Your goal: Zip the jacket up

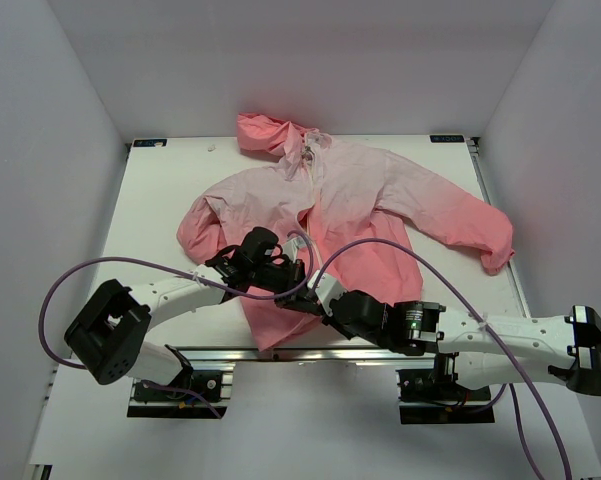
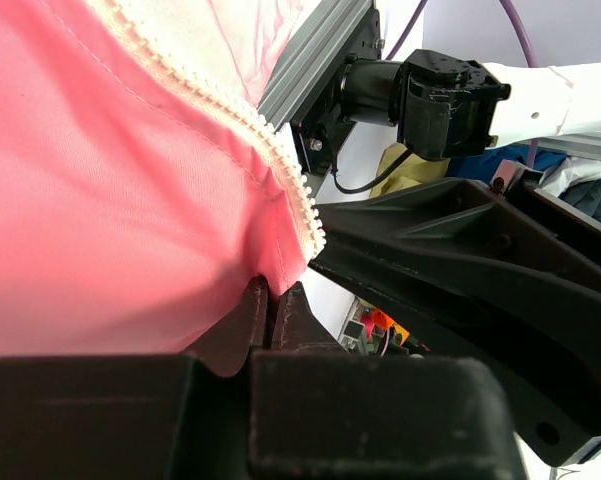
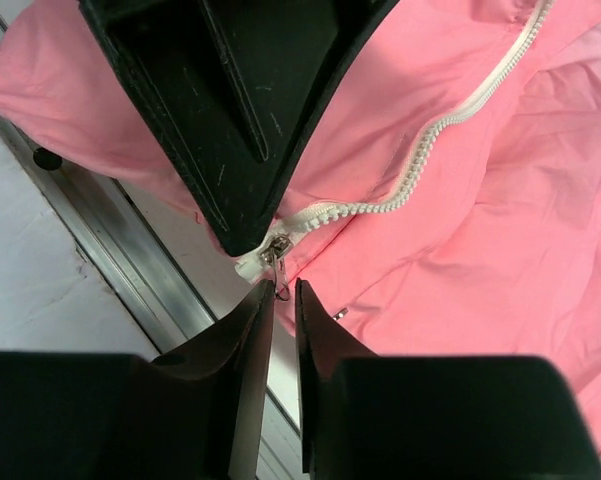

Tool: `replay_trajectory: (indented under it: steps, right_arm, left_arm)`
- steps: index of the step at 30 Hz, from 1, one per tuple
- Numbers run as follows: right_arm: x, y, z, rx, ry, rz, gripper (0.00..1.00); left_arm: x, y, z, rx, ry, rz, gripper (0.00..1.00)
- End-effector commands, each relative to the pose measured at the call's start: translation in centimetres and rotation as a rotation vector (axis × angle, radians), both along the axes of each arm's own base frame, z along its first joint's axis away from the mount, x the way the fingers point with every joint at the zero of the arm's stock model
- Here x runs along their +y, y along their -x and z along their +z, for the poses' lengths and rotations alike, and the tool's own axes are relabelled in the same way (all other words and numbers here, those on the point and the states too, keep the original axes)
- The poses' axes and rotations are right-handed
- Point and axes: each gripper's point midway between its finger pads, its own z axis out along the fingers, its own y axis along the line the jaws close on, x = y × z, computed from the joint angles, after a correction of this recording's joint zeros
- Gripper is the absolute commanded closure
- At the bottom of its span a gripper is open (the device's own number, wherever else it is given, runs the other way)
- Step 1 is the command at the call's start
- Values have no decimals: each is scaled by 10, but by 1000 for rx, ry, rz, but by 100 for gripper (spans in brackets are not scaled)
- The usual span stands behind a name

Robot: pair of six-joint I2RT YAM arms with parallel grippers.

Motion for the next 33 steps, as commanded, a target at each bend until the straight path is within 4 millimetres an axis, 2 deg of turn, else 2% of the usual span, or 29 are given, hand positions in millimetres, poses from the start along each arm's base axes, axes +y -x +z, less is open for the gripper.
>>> replay_trajectory:
  steps: [1,7,12,16,20,23,33]
  right_arm:
    - [2,-4,7,-18,-29,-14,80]
    - [5,-5,3,-21,-24,-17,84]
    - [11,1,-1,-2,-28,28,79]
    - [15,4,-4,8,-35,43,82]
    - [12,-3,-4,-16,-36,3,89]
    - [11,-10,-2,-39,-47,-40,100]
    - [-3,-29,15,-114,-116,-180,100]
  left_arm:
    - [0,5,16,-24,37,-28,100]
    - [0,5,19,-31,44,-33,100]
    - [0,5,18,-25,41,-34,100]
    - [-1,5,18,-25,45,-38,100]
    - [0,6,19,-23,46,-40,100]
    - [0,7,18,-20,43,-41,100]
    - [2,9,12,13,16,-43,100]
